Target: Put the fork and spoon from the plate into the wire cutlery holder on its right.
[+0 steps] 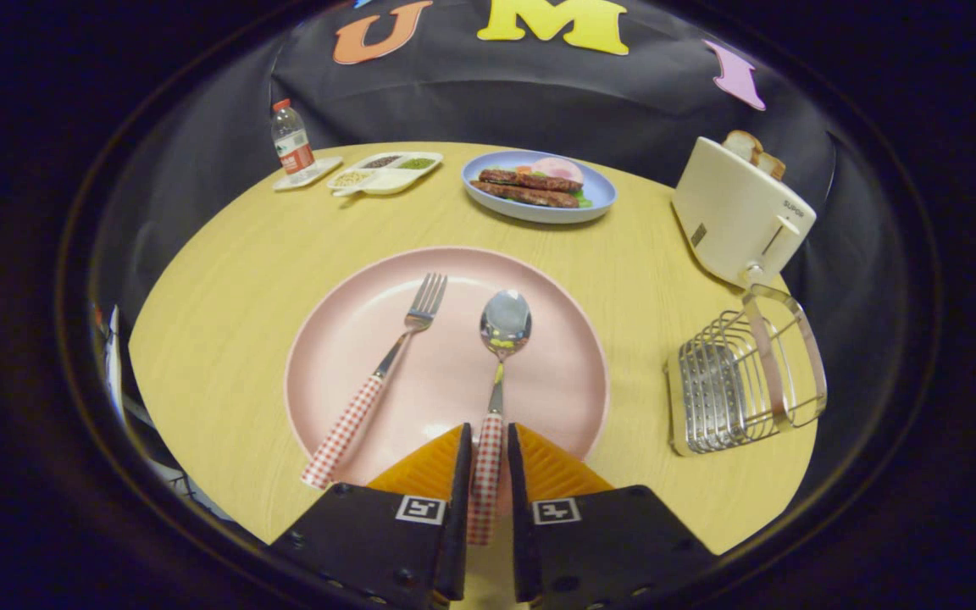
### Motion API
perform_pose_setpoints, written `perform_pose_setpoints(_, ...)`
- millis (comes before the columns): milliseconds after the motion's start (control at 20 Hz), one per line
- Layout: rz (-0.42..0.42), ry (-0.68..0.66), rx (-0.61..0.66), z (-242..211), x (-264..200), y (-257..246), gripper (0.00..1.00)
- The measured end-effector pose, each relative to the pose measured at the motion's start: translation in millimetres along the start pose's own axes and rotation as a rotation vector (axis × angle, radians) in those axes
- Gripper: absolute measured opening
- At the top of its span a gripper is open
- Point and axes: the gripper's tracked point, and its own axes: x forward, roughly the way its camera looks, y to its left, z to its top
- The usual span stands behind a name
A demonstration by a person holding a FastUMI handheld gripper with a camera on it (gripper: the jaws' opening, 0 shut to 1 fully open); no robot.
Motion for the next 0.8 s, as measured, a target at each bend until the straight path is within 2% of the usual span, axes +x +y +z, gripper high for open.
perform_pose_setpoints(50,-0.007,0.002,0.005,2.9,-5.6,-2.6,0.2)
perform_pose_setpoints(100,-0.011,0.019,0.0,1.1,-1.9,-2.5,0.09)
perform_pose_setpoints(150,-0.005,0.024,0.005,1.9,-5.6,-1.8,0.09)
perform_pose_setpoints(200,0.005,0.033,0.011,4.7,-8.7,-3.0,0.01)
perform_pose_setpoints(400,0.063,0.041,0.045,30.6,-51.3,-8.9,0.01)
perform_pose_setpoints(600,0.1,0.092,0.069,56.6,-107.9,-37.5,0.01)
perform_pose_setpoints(700,0.095,0.128,0.079,66.6,-133.5,-66.4,0.01)
perform_pose_setpoints(800,0.052,0.172,0.055,71.5,-153.0,-101.9,0.01)
